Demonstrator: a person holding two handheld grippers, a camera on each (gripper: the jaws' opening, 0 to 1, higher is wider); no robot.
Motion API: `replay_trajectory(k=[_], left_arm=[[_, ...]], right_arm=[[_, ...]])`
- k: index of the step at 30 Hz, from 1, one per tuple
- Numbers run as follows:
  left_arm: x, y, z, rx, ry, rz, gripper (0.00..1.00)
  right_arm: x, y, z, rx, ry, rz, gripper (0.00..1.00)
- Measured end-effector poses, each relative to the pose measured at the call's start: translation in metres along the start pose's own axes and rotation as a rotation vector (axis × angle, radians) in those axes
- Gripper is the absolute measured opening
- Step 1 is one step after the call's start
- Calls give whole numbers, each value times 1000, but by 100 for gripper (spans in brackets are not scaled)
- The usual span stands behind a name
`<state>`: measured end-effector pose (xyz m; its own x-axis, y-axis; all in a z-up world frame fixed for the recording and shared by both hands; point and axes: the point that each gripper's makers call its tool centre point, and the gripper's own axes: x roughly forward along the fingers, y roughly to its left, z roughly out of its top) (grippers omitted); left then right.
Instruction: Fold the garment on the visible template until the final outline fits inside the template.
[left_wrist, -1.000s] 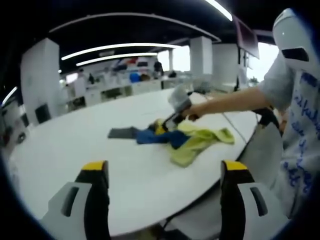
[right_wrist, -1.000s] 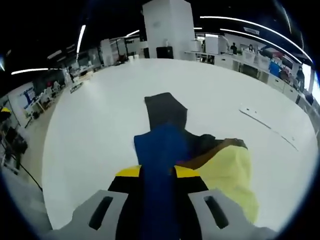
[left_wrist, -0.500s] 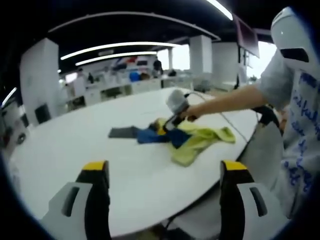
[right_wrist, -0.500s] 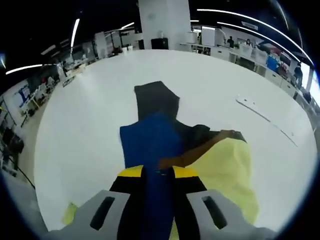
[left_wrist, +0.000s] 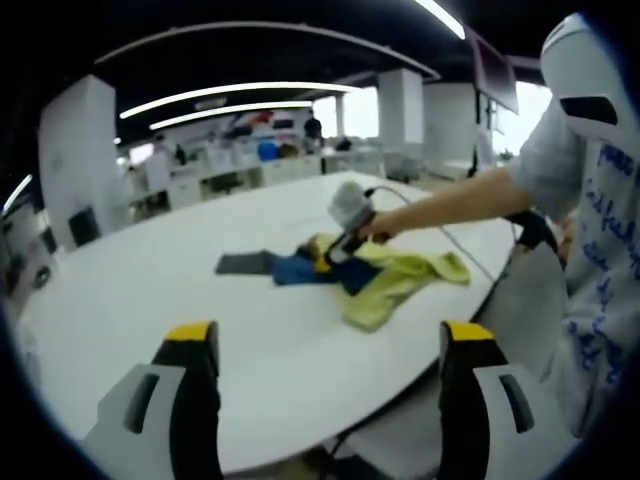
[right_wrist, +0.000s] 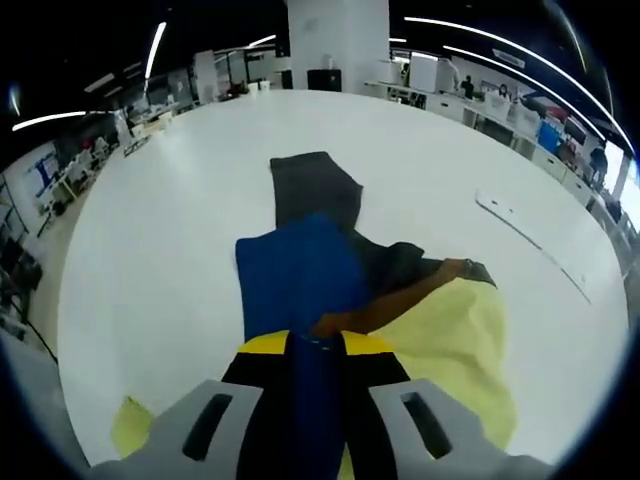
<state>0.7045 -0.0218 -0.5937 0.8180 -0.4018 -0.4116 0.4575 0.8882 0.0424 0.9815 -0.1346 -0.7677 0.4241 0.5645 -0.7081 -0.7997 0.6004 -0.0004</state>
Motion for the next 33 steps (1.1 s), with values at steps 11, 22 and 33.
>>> replay_trajectory(k=[11,22,33], left_arm=[[2,-4,1,6,0,-12,87],[1,-4,1,8,-2,-10,87],[3,-6,4,16,-4,-16,86]], right_arm=[[-6,2,-2,23,-9,23,9],[-7,2,-4,30,1,24,3],[-25,-6,6,76,-41,9,1]])
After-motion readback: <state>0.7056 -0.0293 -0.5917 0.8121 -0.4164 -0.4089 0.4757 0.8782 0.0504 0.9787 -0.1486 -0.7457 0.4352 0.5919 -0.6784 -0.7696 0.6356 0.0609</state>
